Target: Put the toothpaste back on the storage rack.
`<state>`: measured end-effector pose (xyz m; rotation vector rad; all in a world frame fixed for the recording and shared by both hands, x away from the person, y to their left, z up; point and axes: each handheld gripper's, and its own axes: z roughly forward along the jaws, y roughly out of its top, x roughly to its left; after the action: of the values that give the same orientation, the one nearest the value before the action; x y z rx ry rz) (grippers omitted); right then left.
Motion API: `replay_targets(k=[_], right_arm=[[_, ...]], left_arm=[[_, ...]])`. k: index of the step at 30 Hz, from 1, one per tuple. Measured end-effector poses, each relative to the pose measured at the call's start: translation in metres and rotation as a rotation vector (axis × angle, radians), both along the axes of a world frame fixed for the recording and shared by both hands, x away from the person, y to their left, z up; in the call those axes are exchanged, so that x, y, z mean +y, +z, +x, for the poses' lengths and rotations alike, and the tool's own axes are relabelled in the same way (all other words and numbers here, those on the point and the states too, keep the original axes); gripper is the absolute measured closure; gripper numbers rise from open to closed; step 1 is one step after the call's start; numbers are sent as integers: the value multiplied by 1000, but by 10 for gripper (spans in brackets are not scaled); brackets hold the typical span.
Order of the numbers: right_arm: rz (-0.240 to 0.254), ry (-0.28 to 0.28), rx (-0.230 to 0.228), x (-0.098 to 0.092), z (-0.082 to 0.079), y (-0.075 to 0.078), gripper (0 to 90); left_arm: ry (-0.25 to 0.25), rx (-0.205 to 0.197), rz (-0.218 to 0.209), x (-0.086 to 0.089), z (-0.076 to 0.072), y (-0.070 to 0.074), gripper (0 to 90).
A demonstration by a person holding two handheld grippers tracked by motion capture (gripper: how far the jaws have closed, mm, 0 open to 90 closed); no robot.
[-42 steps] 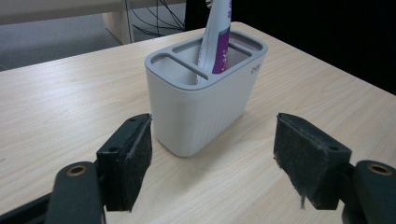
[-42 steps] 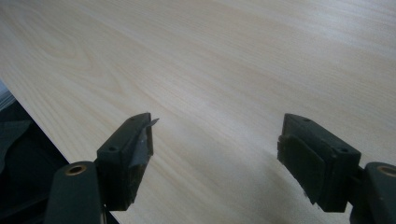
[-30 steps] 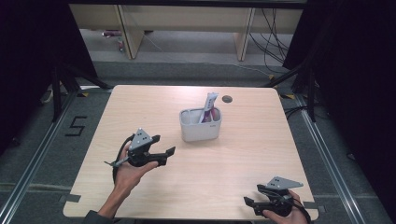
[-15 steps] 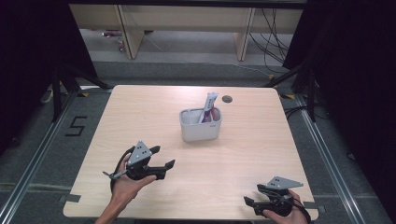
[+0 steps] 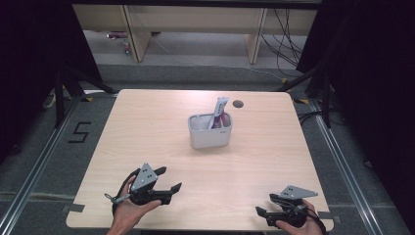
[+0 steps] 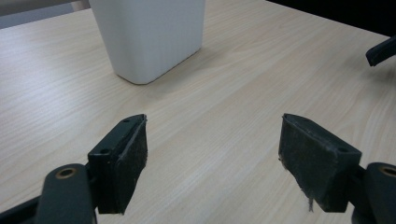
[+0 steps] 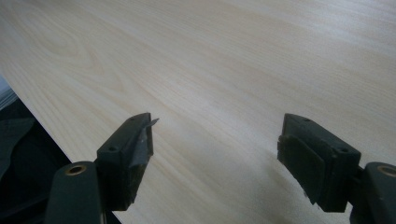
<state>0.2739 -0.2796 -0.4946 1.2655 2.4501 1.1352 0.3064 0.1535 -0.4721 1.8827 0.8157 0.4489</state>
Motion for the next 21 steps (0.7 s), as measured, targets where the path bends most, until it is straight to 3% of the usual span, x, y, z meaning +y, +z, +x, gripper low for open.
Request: replay_targets(k=[3, 4, 5, 8, 10, 12, 13, 16, 21], right_arm=[[-26, -17, -26, -2, -1, 2, 266], [-5, -14, -12, -2, -1, 1, 266], [-23, -30, -27, -3, -2, 1, 266], [-15, -37, -27, -5, -4, 1, 266], [-1, -18, -28, -6, -4, 0, 266], [-7, -9, -17, -6, -4, 1, 266], [-29, -30, -29, -5, -6, 2, 266], [-14, -42, -20, -4, -7, 1, 266], [-29, -44, -30, -5, -7, 1, 266]], left_arm=[[-3, -4, 11, 2, -6, -1, 235], [0, -2, 13, 2, -8, -1, 234], [-10, -3, 1, 2, -10, -3, 234], [-14, -2, 7, 4, -16, -4, 233], [-19, 0, 4, 4, -21, -6, 232], [-22, 1, 16, 5, -26, -7, 232], [-28, -3, 12, 5, -29, -9, 232], [-32, 5, 29, 5, -34, -11, 231], [-45, 15, 49, 6, -42, -15, 228]])
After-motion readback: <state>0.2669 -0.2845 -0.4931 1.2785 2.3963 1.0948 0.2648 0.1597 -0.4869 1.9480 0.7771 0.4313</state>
